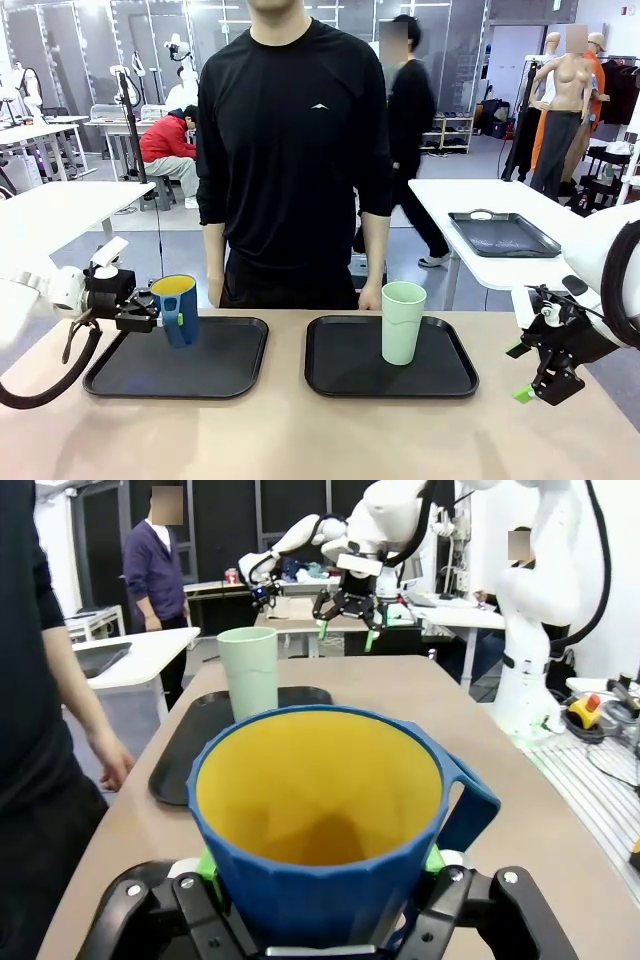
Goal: Sort and store the cups by type.
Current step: Pick up the Handle plastic cup and place it into the empty Flat Tray.
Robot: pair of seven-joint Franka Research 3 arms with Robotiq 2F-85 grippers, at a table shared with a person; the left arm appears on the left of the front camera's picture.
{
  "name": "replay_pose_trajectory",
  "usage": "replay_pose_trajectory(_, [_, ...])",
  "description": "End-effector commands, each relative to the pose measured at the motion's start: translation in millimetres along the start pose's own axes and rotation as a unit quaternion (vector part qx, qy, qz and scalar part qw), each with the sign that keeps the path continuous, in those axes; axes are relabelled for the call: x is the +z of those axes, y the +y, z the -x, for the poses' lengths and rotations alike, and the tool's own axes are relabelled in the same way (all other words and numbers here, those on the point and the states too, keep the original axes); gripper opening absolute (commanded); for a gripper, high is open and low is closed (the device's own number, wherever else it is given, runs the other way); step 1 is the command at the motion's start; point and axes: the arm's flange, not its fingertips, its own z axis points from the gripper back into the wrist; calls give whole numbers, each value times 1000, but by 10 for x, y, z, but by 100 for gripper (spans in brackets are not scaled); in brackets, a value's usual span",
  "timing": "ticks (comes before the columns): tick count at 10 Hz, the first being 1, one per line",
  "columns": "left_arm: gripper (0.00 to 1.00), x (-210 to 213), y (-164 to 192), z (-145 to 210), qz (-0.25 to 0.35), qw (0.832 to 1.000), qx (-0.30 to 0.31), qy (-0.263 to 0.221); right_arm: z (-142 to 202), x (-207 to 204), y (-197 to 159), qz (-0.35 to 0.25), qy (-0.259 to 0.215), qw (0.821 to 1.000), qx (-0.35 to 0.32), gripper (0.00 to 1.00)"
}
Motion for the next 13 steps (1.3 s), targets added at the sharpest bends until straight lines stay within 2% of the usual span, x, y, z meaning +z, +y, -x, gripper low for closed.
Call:
replay_pose_trajectory(1, [77, 49, 189, -7, -11, 1000, 10, 5, -3, 3, 3, 2, 0, 1000, 6, 100])
replay_pose_trajectory(3, [77, 127, 249, 1, 3, 1000, 1, 8, -3, 3, 3, 2, 0, 1000, 6, 100])
replay_pose_trajectory(4, [77, 65, 133, 3, -6, 1000, 0, 6, -3, 3, 3, 2, 0, 1000, 6, 100])
replay_pose_trajectory(8, [77, 65, 133, 3, -6, 1000, 0, 6, -3, 3, 3, 2, 0, 1000, 6, 100])
replay_pose_trajectory(13, [77, 161, 458, 284, -6, 1000, 30, 1, -3, 3, 3, 2, 0, 1000, 6, 100])
